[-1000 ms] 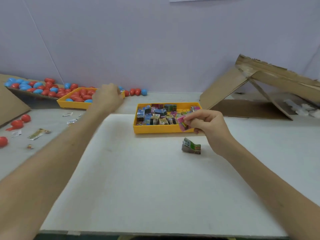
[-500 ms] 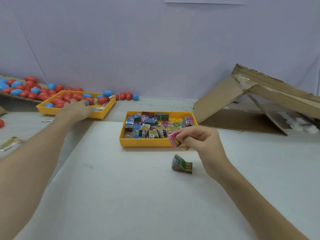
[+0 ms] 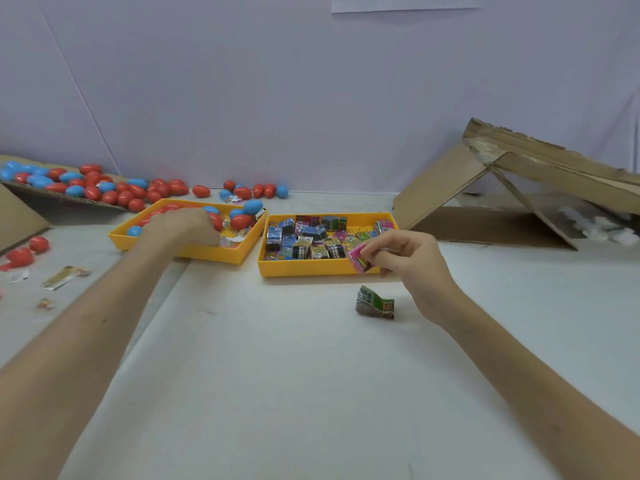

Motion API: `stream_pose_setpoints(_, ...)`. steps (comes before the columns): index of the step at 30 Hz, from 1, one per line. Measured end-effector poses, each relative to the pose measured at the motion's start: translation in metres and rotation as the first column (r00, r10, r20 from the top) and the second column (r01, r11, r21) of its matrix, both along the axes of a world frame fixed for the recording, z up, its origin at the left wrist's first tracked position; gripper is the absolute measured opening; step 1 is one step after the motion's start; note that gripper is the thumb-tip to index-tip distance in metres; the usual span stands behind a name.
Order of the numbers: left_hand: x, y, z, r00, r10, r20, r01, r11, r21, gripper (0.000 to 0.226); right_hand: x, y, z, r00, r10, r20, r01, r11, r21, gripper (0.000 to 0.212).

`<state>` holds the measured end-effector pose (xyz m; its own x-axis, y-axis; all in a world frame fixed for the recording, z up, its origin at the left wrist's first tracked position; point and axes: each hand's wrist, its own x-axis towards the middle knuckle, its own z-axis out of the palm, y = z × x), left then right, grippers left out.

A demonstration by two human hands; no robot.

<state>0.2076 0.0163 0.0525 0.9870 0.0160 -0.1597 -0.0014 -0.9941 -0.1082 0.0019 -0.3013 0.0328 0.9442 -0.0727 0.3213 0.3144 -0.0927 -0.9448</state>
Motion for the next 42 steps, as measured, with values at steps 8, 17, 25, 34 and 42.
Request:
stream_pose_setpoints(8,-0.042,0.0,-0.004,0.898,0.113,0.426,0.07,0.917,-0.392,0.021,-0.001,-0.004,0.003,0.999,-0.051,-0.009,0.05,0.997,-0.053,0.045)
stream_pose_setpoints(17,-0.134,-0.093,0.013,0.919,-0.007,0.395,0.393,0.097,-0.914,0.021,-0.001,-0.008,0.005,0.999,-0.039,-0.013,0.039,0.999,-0.01,0.038)
stream_pose_setpoints(25,-0.162,-0.142,-0.016,0.976,-0.117,0.184,0.139,-0.317,-0.938,0.037,0.004,-0.017,0.005,1.0,-0.016,-0.011,0.017,0.986,0.167,0.044)
stream_pose_setpoints(34,-0.168,-0.138,-0.026,0.972,-0.222,0.074,-0.023,-0.404,-0.914,0.021,0.002,-0.018,0.009,1.0,0.018,0.004,-0.018,0.979,0.204,0.042)
stream_pose_setpoints(42,-0.147,-0.112,-0.022,0.798,0.226,0.559,0.478,0.328,-0.815,0.025,0.004,-0.021,0.004,0.999,-0.034,-0.019,0.037,0.984,0.174,0.042)
